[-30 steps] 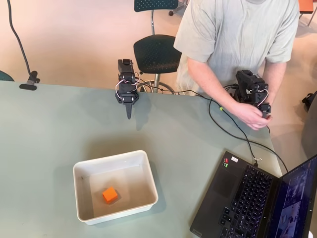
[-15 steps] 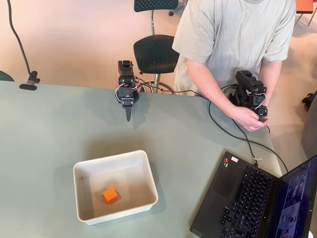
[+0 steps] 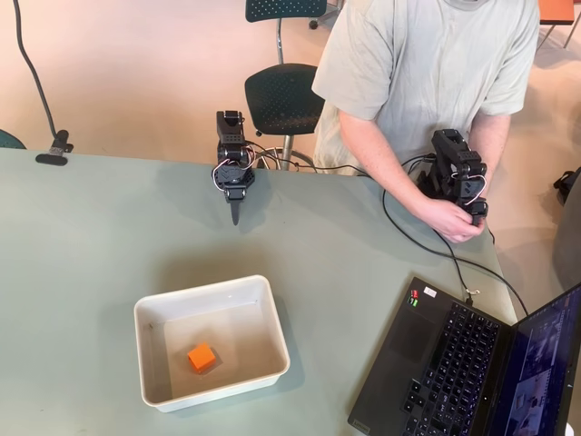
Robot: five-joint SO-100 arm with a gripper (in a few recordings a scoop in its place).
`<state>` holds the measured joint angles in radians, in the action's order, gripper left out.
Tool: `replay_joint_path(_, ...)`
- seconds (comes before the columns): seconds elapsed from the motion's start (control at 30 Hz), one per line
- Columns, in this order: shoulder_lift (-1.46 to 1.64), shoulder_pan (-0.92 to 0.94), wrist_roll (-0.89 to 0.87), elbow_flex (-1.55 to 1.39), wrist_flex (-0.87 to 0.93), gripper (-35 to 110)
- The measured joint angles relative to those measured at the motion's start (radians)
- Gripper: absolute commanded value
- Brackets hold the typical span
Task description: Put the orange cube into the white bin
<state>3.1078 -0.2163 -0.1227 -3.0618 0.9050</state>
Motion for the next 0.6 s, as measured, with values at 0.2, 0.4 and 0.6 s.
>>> replay_joint_path(0.2,0.006,0.008,-0.041,-0.012,0.0,5)
replay_joint_path(0.4,0.005,0.008,-0.048,-0.014,0.0,5)
replay_joint_path(0.6,0.002,0.006,-0.048,-0.017,0.0,5)
